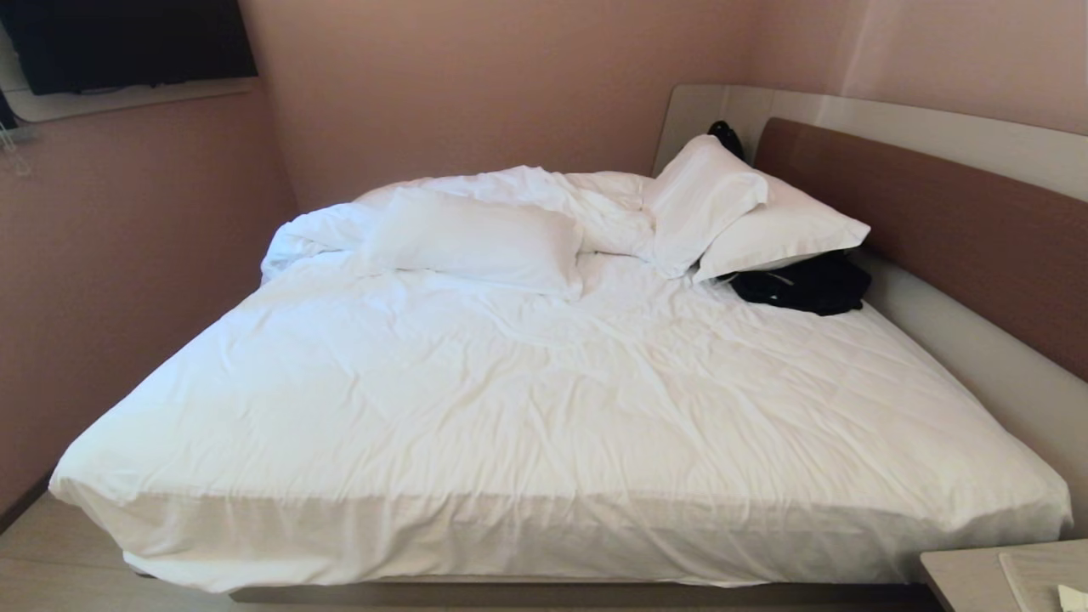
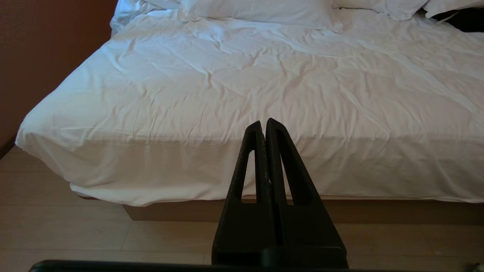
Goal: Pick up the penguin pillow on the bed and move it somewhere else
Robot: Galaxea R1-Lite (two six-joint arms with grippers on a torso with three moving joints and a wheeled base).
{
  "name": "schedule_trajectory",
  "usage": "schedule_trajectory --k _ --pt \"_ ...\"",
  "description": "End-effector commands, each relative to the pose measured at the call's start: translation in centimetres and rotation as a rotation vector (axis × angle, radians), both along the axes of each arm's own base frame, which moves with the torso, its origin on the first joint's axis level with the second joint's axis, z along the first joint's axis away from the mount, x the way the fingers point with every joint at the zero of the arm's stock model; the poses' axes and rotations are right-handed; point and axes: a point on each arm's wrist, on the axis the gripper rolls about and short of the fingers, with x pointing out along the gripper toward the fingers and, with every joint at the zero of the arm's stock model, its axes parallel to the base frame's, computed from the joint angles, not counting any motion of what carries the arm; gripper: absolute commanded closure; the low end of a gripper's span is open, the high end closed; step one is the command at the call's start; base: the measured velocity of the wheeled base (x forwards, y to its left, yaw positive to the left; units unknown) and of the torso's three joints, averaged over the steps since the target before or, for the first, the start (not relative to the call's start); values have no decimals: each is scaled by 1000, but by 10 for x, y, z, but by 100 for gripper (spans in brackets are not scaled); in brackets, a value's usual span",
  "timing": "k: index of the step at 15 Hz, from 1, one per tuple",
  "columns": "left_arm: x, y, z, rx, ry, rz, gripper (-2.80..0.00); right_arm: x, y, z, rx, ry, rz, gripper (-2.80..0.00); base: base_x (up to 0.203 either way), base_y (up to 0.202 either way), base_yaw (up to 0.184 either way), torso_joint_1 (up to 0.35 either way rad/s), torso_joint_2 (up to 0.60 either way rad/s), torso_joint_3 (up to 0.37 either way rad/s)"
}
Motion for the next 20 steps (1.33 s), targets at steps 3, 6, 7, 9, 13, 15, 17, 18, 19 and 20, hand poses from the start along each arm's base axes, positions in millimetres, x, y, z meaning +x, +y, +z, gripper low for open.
schedule_trajectory --k 3,6,7,9,13,15,17,18,19,20 --pt "0 0 0 0 -1 1 0 -7 -1 -5 5 -105 -44 0 0 0 0 0 0 0" --pt "0 0 0 0 -1 1 0 -4 -2 -9 -6 -110 -87 0 0 0 0 0 0 0" --pt "0 0 0 0 -1 1 0 -2 -2 -11 -8 -98 -88 0 0 0 0 0 0 0" --pt "0 0 0 0 -1 1 0 3 -2 -17 -9 -74 -88 0 0 0 0 0 0 0" --pt "0 0 0 0 -1 1 0 19 -2 -33 -39 -54 -100 0 0 0 0 0 0 0" --pt "0 0 0 1 -1 1 0 30 -2 -49 -63 -20 -108 0 0 0 0 0 0 0" --pt "0 0 0 0 -1 1 0 37 -2 -60 -72 8 -109 0 0 0 0 0 0 0" --pt "0 0 0 0 -1 1 0 40 -2 -64 -73 25 -107 0 0 0 0 0 0 0" --pt "0 0 0 0 -1 1 0 42 -2 -70 -75 46 -103 0 0 0 0 0 0 0" --pt "0 0 0 0 -1 1 0 44 -2 -75 -77 66 -102 0 0 0 0 0 0 0"
